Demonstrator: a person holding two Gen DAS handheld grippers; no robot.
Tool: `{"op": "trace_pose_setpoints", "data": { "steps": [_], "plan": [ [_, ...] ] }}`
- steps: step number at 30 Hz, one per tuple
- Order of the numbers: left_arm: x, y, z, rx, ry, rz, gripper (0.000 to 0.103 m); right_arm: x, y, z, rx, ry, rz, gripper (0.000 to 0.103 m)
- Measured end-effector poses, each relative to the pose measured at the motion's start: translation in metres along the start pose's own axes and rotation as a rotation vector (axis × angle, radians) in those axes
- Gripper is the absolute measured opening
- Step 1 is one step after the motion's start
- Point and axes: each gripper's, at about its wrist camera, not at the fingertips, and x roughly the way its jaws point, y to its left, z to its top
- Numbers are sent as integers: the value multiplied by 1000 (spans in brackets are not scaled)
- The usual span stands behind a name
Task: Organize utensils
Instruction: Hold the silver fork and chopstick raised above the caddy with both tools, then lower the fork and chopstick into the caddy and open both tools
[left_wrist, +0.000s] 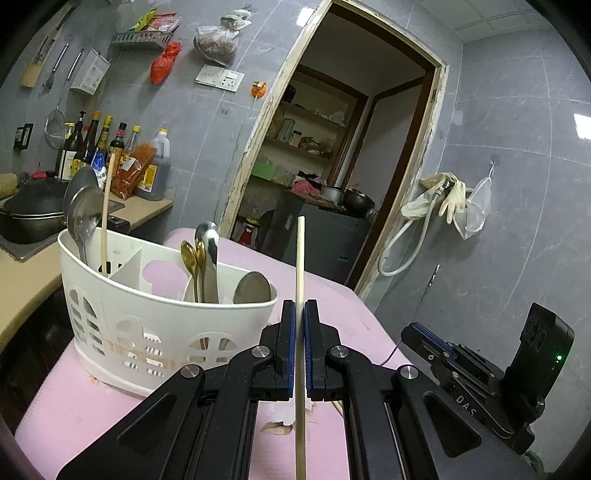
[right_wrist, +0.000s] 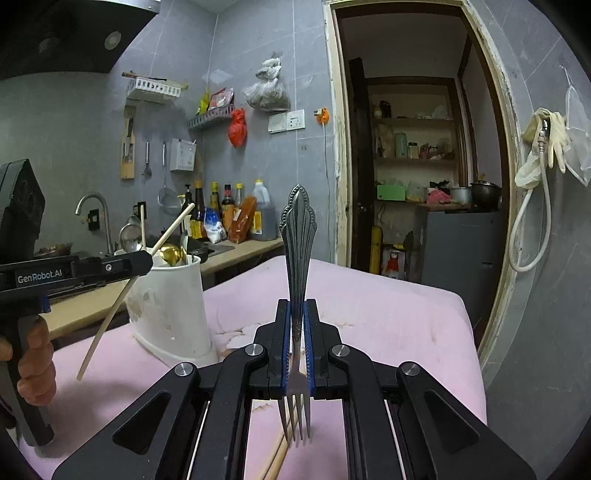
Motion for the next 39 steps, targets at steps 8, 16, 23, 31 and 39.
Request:
{"op": "trace_pose_setpoints", "data": {
  "steps": [8,16,23,31,39],
  "plan": [
    [0,2,-1,-4,5,6,2,-2,-2,-1,11,-11,2,5],
    [-2,2,3,-2,-11,6,2,-4,-3,3,12,-28,2,5],
    [-9,11,26,3,-60,14,2,-5,4,19,1,-60,20,5],
    [-29,37,72,19,-182,55,2,0,26,52,-31,-119,74,5],
    [-40,86,117,-36,-290,108,2,14,55,103,-43,-204,167,5]
  ]
}}
